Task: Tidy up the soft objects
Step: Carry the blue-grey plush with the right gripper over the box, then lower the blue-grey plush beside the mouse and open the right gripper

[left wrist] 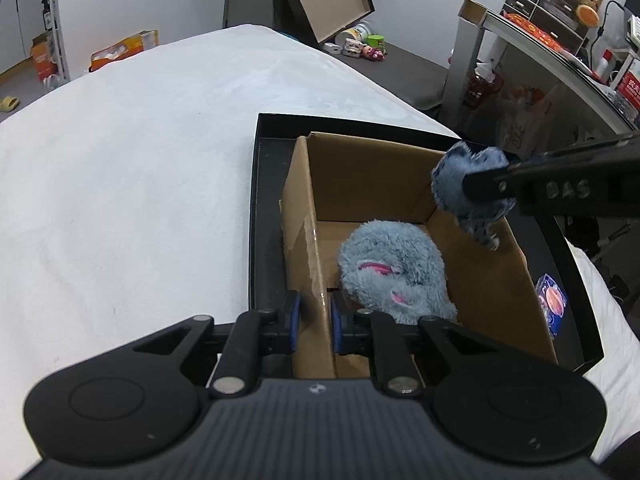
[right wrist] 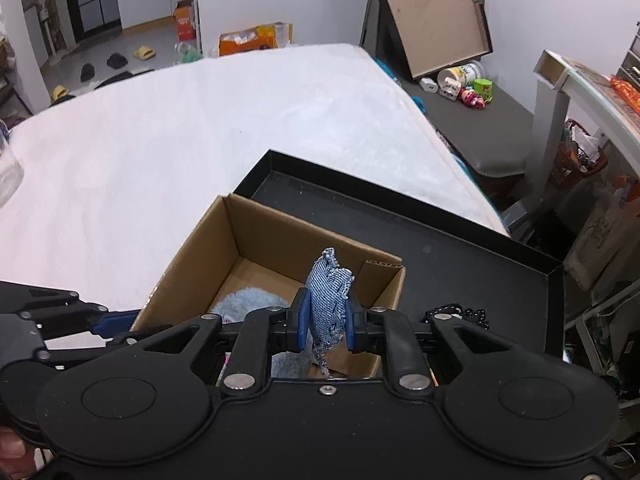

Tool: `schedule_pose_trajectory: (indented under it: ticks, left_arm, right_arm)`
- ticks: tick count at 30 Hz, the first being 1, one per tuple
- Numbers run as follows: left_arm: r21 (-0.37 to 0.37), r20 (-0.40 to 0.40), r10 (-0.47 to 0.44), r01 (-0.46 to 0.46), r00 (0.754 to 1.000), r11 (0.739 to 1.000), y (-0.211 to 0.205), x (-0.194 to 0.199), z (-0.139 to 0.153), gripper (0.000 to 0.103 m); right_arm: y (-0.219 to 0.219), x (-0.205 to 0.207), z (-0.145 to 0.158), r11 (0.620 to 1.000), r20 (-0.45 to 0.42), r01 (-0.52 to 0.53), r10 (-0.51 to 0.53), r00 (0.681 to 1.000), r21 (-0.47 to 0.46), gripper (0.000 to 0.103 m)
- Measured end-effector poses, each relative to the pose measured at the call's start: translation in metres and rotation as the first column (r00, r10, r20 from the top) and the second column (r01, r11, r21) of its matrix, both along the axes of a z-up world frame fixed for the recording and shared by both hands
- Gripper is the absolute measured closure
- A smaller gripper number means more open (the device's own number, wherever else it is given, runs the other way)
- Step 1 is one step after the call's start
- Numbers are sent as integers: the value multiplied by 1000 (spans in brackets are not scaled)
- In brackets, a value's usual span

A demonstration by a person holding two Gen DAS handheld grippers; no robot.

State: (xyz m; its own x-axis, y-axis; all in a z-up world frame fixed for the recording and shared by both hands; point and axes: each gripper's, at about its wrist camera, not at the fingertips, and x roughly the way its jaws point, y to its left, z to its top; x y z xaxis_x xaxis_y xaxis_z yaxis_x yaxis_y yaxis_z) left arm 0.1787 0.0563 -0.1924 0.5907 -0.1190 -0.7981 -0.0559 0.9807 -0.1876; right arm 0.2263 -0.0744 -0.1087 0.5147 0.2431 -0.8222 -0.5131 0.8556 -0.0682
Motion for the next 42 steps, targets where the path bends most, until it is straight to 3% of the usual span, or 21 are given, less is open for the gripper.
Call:
schedule_pose_trajectory:
  ticks: [13,26,31,36,38,42]
  left_arm:
    - [-16,-7,51,-51,999,999,0,1,-2,89]
    - [-28,-11,69,-70,998,997,2,2,-2,90]
    - [-30,-13,66,-66,998,997,3,2,-1,90]
    - [-13,-24,49,-49,998,999,0,3,-2,89]
    - [-2,-32,34,-34,999,999,-2,3,-3,89]
    - [27,-41,18,-17,999,1000,-5,2,-1,85]
  right_arm:
    - [16,15,-31,992,-42,-75,71,997,-98,85]
    - [15,21,-42,986,-70,-64,53,996,-154,78]
    - [9,17,-33,991,-70,-40,31,997,-130,76]
    - [-8,15,-15,999,-107,49,-50,993,-12,61]
    - [-13,10,-7,998,-90,69,-68,994,2,50]
    - [-27,3,4,995,-73,95,-93,993,33,50]
